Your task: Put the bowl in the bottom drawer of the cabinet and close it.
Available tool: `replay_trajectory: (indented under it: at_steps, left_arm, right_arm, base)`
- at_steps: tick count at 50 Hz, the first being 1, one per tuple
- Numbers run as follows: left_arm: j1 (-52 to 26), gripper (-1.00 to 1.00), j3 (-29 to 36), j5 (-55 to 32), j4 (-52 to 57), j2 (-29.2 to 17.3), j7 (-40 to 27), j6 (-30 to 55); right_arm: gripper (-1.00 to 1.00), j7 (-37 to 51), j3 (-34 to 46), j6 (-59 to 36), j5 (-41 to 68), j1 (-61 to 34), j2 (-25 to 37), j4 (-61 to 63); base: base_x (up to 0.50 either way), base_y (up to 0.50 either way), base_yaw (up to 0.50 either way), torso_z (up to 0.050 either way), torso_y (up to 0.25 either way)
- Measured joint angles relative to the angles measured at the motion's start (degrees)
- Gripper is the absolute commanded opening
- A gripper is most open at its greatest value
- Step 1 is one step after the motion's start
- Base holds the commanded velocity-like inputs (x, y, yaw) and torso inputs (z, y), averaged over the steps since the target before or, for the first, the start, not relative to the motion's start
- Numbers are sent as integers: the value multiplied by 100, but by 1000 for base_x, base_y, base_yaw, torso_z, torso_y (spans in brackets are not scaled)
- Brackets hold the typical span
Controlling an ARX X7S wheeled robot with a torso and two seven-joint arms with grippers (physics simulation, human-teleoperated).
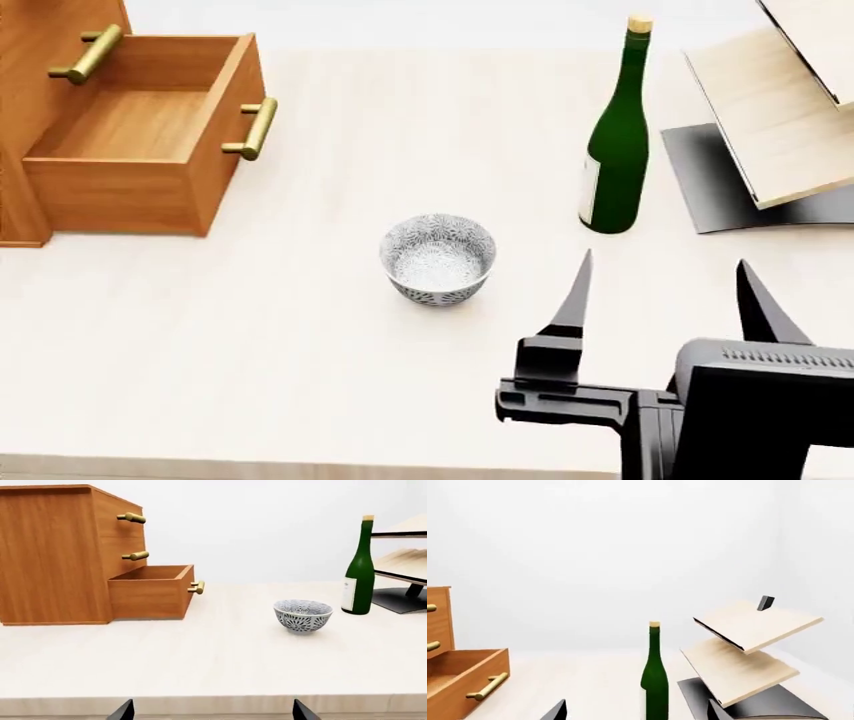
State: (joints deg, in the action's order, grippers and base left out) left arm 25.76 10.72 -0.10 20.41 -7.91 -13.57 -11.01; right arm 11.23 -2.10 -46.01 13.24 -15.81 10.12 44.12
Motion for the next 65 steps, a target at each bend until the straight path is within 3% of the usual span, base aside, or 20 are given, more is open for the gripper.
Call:
replay_trajectory:
  at_steps: [65]
  left_arm:
    - [-61,100,331,-111,-135,-326,-267,-167]
  right_arm:
    - [100,226,62,66,280,-82,129,59]
  base:
    - [0,268,0,0,0]
